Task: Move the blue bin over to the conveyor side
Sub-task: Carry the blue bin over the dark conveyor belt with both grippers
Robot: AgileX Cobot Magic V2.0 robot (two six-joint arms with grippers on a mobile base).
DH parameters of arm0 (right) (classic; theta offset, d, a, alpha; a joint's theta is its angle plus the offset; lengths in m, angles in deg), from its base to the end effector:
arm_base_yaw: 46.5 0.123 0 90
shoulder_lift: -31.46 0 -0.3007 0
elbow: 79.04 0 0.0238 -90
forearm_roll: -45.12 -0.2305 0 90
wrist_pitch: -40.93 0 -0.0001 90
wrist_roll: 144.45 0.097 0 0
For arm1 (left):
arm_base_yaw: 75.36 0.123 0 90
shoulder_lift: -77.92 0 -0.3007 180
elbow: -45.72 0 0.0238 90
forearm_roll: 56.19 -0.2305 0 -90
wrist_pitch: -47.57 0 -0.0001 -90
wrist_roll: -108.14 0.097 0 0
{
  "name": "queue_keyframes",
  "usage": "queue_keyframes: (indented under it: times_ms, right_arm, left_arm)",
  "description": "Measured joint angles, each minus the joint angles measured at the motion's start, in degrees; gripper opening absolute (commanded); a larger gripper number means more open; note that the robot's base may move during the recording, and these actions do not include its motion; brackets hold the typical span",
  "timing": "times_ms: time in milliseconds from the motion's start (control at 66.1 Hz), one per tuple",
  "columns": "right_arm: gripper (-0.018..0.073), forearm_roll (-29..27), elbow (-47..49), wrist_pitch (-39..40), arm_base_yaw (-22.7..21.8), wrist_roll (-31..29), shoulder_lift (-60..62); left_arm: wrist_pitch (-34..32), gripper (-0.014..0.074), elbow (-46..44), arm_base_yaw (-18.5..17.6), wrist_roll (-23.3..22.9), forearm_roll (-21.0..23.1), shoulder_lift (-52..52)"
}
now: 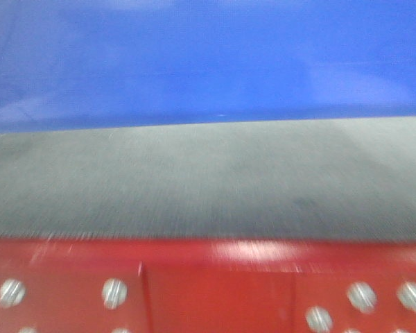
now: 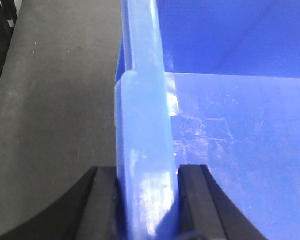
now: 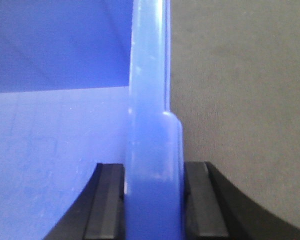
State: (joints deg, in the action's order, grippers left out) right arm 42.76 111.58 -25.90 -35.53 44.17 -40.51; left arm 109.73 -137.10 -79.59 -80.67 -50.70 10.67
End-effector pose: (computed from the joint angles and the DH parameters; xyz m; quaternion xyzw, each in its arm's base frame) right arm 0.1701 0.0367 0.4804 -0.0194 0.8991 0.0946 0.4270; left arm 0.1580 -0.0199 0.4637 -0.0366 0.8916 -0.0985 0.4405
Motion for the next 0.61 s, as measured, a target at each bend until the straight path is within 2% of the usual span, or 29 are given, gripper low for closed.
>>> queue_keyframes:
  times_ms: [605]
  right_arm:
    - [-0.0088, 0.00, 0.00, 0.00, 0.00, 0.00, 0.00]
  left_arm:
    - [0.00, -0.0017, 0.00, 0.00, 0.00, 0.00, 0.00]
